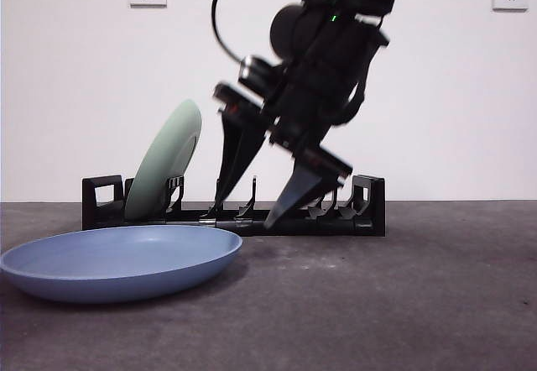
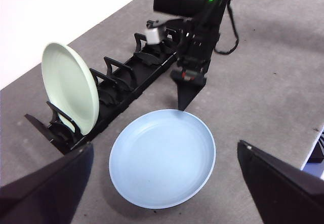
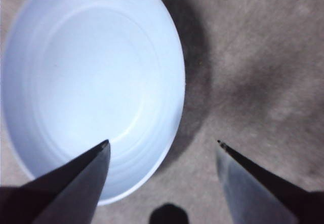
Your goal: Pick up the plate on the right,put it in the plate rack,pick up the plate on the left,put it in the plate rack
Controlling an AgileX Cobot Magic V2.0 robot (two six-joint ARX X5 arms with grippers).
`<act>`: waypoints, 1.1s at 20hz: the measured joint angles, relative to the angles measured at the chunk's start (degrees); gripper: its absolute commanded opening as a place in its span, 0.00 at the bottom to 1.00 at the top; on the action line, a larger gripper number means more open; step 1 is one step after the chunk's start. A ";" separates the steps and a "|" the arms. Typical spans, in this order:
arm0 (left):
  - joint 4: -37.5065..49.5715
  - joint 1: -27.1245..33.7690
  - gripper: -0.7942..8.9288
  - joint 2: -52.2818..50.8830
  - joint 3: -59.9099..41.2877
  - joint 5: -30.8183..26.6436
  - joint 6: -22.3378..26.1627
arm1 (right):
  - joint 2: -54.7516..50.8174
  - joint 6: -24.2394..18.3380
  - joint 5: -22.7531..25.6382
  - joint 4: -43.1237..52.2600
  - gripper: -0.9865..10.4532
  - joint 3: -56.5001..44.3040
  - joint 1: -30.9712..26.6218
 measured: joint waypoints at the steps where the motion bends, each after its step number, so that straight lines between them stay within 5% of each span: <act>1: 0.00 -0.22 0.57 0.07 0.00 0.00 0.02 | 0.59 0.13 0.04 0.31 0.39 0.00 0.13; 17: 0.00 -4.31 0.57 1.90 0.00 -2.34 0.20 | 4.48 4.00 0.33 4.57 0.38 -0.02 1.88; 22: 0.00 -6.12 0.57 2.29 0.00 -2.56 0.20 | 5.14 4.48 1.29 4.81 0.14 -0.02 2.58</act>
